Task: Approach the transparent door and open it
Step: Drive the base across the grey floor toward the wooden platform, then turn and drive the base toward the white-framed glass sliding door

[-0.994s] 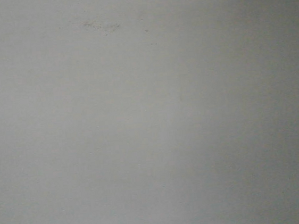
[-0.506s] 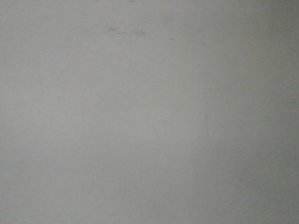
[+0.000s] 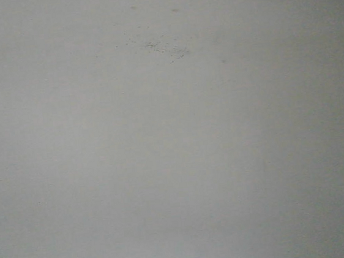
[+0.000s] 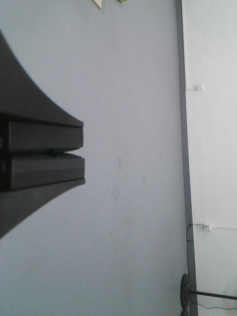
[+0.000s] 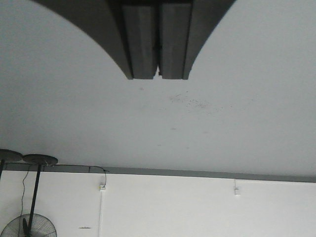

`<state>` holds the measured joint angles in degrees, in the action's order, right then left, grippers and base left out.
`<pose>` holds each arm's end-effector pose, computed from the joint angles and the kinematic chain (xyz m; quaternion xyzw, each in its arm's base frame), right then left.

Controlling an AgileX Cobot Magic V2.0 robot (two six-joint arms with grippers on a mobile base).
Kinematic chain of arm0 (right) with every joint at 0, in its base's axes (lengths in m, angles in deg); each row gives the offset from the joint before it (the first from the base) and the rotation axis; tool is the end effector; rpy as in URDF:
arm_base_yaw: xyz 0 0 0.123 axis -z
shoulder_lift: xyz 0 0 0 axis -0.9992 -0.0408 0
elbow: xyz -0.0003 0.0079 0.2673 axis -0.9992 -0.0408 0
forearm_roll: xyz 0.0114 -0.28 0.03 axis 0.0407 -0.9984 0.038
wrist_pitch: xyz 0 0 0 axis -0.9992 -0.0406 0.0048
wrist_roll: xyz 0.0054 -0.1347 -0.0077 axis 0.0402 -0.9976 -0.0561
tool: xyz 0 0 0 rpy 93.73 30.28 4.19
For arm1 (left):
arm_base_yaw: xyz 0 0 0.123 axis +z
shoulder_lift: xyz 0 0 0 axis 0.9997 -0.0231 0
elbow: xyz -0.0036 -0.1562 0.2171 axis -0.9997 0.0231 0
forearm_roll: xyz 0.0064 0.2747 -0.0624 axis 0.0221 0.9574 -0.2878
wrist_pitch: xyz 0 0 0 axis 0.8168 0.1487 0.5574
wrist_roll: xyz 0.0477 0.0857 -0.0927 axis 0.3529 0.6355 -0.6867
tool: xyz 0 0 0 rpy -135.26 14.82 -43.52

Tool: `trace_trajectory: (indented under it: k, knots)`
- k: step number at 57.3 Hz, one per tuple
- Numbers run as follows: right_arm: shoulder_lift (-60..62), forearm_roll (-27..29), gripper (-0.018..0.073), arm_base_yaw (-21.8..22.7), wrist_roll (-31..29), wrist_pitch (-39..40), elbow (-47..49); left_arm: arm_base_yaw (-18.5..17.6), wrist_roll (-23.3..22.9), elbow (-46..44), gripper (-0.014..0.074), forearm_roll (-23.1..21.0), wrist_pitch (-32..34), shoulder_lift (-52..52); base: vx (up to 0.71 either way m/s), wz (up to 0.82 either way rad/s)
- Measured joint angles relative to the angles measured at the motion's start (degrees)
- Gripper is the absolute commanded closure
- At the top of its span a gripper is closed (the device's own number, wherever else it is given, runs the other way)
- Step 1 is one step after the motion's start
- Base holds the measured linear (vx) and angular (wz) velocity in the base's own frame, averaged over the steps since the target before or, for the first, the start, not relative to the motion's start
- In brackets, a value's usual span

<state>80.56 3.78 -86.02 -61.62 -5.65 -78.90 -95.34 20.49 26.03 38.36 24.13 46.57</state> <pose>0.1482 -0.0027 0.1801 0.0185 0.7498 0.0050 0.6614 0.1470 -0.0160 0.1789 0.0659 0.7493 -0.0125 0.6588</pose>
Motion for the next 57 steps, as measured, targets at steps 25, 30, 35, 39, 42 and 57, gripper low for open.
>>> trace_trajectory:
  k: [25,30,35,39,42,57]
  knots:
    - [0.0,0.0,0.0561,0.0,0.0,-0.1,0.0,0.0,0.0,0.0,0.0600,0.0,0.0,0.0,0.44,0.10]
    - [0.0,0.0,0.0561,0.0,0.0,-0.1,0.0,0.0,0.0,0.0,0.0600,0.0,0.0,0.0,0.41,0.13]
    - [0.0,0.0,0.0561,0.0,0.0,-0.1,0.0,0.0,0.0,0.0,0.0600,0.0,0.0,0.0,0.42,0.20]
    - [0.0,0.0,0.0561,0.0,0.0,0.0,0.0,0.0,0.0,0.0,0.0600,0.0,0.0,0.0,0.42,0.29]
    - [0.0,0.0,0.0561,0.0,0.0,0.0,0.0,0.0,0.0,0.0,0.0600,0.0,0.0,0.0,0.43,0.37]
    - [0.0,0.0,0.0561,0.0,0.0,0.0,0.0,0.0,0.0,0.0,0.0600,0.0,0.0,0.0,0.45,0.48]
